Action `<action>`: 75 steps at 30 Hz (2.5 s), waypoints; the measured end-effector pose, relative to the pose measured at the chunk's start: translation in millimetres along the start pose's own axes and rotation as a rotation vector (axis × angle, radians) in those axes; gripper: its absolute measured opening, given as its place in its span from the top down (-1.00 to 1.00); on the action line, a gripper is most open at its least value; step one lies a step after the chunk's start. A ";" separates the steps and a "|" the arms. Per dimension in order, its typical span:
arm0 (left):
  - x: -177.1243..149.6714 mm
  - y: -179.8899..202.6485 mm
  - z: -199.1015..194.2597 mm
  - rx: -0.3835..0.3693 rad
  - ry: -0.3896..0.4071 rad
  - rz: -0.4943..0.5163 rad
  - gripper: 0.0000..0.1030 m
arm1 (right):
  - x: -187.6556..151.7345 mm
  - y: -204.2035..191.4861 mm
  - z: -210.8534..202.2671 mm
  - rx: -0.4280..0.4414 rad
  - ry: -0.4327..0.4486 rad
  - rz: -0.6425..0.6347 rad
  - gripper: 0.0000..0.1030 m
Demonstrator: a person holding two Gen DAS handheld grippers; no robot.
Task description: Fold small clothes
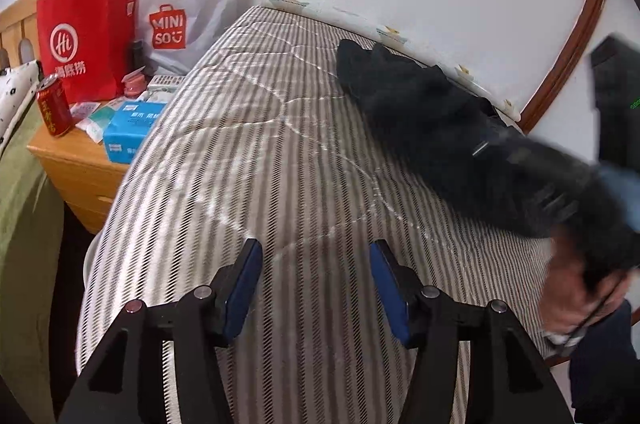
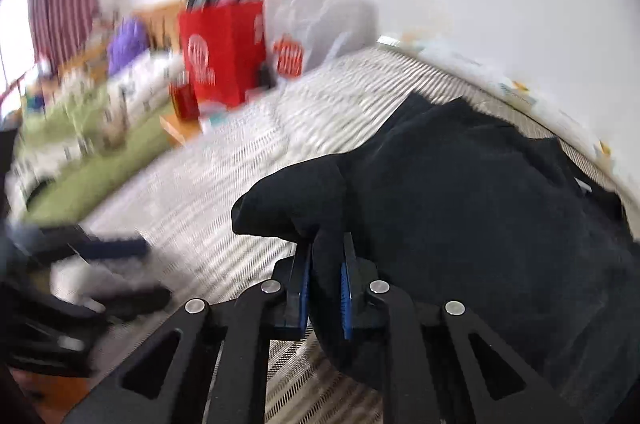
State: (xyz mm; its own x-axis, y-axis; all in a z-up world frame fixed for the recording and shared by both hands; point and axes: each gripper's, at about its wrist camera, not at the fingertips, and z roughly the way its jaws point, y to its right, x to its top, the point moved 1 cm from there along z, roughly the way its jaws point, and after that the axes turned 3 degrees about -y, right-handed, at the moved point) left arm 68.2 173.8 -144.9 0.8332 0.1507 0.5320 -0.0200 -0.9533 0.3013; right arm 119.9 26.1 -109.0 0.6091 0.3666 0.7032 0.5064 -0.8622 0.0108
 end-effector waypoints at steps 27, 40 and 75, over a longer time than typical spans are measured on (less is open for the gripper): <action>29.5 185.4 66.9 -0.165 -0.070 0.260 -0.05 | -157.1 259.3 -135.9 -0.141 0.110 0.578 0.63; 33.5 182.3 65.4 -0.137 -0.076 0.244 -0.05 | -116.4 279.0 -102.6 -0.104 0.142 0.615 -0.03; 18.5 298.6 114.5 -0.213 -0.099 0.476 -0.26 | -125.7 342.2 -187.4 -0.453 0.348 0.574 0.74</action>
State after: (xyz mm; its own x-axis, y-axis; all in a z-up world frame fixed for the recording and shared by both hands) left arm 140.9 -138.0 -135.7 0.7530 -0.3210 0.5744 -0.5116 -0.8346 0.2042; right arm 102.3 -380.6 -60.5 0.4364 -0.2415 0.8667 -0.1698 -0.9681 -0.1842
